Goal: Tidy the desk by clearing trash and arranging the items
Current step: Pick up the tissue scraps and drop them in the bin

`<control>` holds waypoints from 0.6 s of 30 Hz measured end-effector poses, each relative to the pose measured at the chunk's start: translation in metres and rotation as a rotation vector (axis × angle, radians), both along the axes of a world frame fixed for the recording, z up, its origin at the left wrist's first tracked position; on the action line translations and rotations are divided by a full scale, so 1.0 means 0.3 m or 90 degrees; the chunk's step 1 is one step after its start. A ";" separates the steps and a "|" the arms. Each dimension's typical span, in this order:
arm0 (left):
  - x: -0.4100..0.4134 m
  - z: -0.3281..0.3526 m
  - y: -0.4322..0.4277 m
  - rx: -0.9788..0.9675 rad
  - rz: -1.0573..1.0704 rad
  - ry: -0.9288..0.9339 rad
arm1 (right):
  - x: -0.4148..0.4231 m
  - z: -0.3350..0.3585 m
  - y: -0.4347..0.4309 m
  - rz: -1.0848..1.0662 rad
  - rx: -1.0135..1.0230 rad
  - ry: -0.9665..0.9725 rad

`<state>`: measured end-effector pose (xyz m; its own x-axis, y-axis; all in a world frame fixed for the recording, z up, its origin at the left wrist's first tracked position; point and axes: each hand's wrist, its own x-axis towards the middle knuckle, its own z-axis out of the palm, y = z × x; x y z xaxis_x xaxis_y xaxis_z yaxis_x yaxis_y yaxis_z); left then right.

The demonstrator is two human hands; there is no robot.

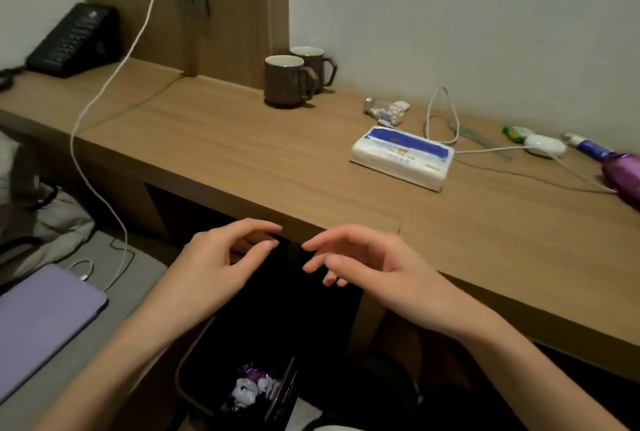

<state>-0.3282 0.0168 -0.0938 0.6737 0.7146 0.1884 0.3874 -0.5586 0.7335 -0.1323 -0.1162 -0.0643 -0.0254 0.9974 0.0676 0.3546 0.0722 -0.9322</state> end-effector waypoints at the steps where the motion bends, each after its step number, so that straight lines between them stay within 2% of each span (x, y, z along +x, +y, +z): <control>1: 0.025 0.033 -0.007 0.007 -0.006 -0.013 | 0.023 0.029 -0.020 -0.019 0.023 -0.015; 7: 0.227 0.174 -0.032 0.036 -0.035 -0.055 | 0.215 0.108 -0.094 -0.162 0.110 -0.136; 12: 0.421 0.196 -0.024 0.065 -0.046 -0.043 | 0.394 0.083 -0.106 -0.303 0.103 -0.227; 18: 0.624 0.179 -0.024 0.148 -0.068 0.018 | 0.624 0.002 -0.098 -0.488 0.130 -0.460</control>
<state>-0.1411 0.0097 -0.0402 0.7508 0.5787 0.3184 0.3359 -0.7495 0.5704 0.0550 -0.1455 -0.0637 0.5018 0.7357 0.4548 0.8343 -0.2729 -0.4791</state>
